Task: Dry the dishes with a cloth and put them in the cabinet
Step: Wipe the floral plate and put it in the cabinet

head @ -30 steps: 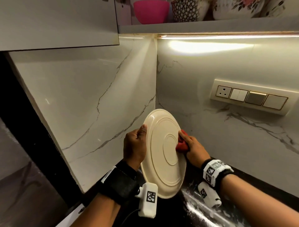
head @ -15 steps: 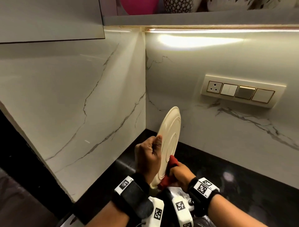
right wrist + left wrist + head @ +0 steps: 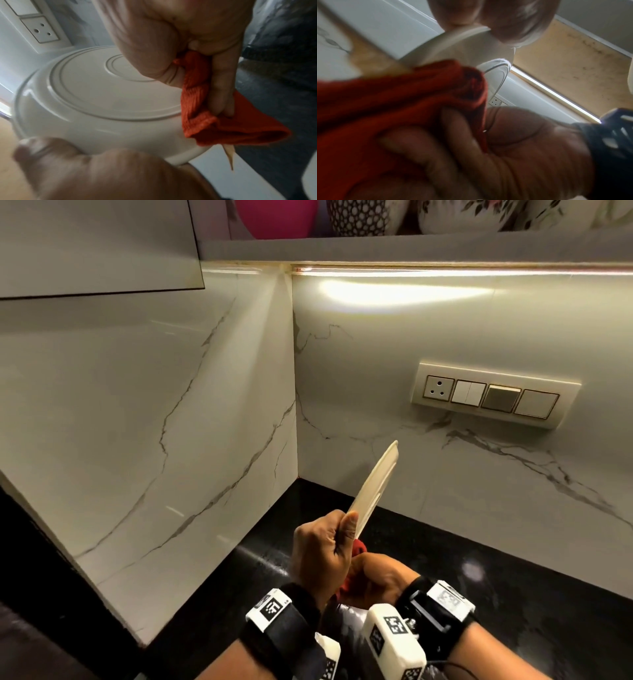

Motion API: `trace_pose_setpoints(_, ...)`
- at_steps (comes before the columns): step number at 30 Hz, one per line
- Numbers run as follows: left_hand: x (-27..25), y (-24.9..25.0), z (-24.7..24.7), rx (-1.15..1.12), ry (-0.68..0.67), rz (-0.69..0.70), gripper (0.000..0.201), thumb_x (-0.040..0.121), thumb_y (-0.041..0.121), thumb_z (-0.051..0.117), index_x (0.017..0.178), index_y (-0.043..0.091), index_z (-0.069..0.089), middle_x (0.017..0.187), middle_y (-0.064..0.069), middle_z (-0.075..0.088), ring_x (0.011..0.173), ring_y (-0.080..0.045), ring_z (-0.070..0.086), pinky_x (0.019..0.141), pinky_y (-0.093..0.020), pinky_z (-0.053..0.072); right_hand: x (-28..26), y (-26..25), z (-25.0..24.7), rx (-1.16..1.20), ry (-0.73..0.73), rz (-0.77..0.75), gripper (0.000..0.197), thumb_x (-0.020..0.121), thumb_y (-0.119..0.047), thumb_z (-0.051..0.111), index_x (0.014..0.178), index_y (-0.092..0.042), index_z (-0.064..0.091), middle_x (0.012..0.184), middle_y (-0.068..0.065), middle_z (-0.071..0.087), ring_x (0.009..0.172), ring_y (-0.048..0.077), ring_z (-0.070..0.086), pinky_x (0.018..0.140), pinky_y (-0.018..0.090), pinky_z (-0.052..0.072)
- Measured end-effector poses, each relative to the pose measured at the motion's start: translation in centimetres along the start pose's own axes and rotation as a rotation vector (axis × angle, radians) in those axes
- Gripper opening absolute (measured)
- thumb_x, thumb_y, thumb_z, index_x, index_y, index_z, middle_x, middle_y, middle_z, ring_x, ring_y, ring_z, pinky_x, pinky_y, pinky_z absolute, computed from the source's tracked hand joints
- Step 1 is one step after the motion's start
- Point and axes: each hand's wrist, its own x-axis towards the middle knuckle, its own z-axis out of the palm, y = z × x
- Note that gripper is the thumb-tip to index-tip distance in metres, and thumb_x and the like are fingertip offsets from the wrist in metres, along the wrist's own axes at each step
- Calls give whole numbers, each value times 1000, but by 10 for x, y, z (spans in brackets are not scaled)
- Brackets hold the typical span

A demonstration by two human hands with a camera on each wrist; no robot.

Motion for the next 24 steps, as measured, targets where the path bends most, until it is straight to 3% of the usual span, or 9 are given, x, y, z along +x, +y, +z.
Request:
trace_pose_setpoints(3, -2, 0, -1, -25, -19, 10, 40, 98, 37, 46, 62, 20, 47, 52, 22, 29, 46, 14, 44, 47, 1, 23, -9, -5, 0, 43, -55, 33, 18, 83, 11, 41, 75, 7, 57, 60, 18, 60, 53, 31, 64, 62, 41, 57)
trace_pose_setpoints(7, -5, 4, -3, -46, -23, 32, 43, 98, 38, 43, 61, 17, 49, 55, 23, 33, 48, 18, 44, 48, 3, 24, -25, -9, -5, 81, -207, 34, 43, 87, 10, 38, 56, 7, 67, 62, 19, 63, 56, 29, 66, 66, 40, 60)
trace_pose_setpoints(11, -11, 4, -4, -47, -60, 36, 38, 99, 44, 41, 68, 22, 48, 59, 22, 41, 49, 16, 46, 48, 0, 32, -40, -12, -8, 91, -290, 48, 43, 89, 7, 38, 57, 9, 68, 65, 20, 63, 57, 29, 66, 62, 36, 59)
trace_pose_setpoints(16, -26, 3, -4, -36, -66, 12, 43, 99, 46, 42, 64, 22, 48, 57, 18, 44, 45, 4, 44, 42, -13, 37, -57, -11, -14, 117, -335, 41, 44, 90, 7, 35, 61, 11, 68, 63, 21, 61, 52, 29, 65, 59, 37, 59)
trace_pose_setpoints(19, -31, 9, -4, -30, -80, 5, 42, 98, 47, 42, 64, 23, 49, 57, 19, 45, 47, 4, 47, 45, -9, 38, -65, -10, -19, 100, -358, 19, 49, 91, 9, 35, 58, 10, 70, 63, 20, 63, 52, 28, 66, 56, 36, 59)
trace_pose_setpoints(21, -33, 14, -5, -42, -98, -4, 40, 98, 47, 42, 67, 23, 50, 58, 21, 45, 48, 4, 50, 44, -14, 44, -71, -9, -22, 82, -357, 22, 41, 91, 9, 36, 68, 12, 70, 64, 21, 63, 52, 29, 66, 55, 36, 59)
trace_pose_setpoints(24, -36, 21, -7, -31, -101, -8, 39, 97, 47, 43, 68, 23, 50, 56, 20, 46, 47, 0, 50, 41, -25, 46, -81, -9, -26, 96, -336, 21, 22, 89, 10, 37, 96, 11, 58, 66, 22, 64, 54, 30, 66, 53, 38, 60)
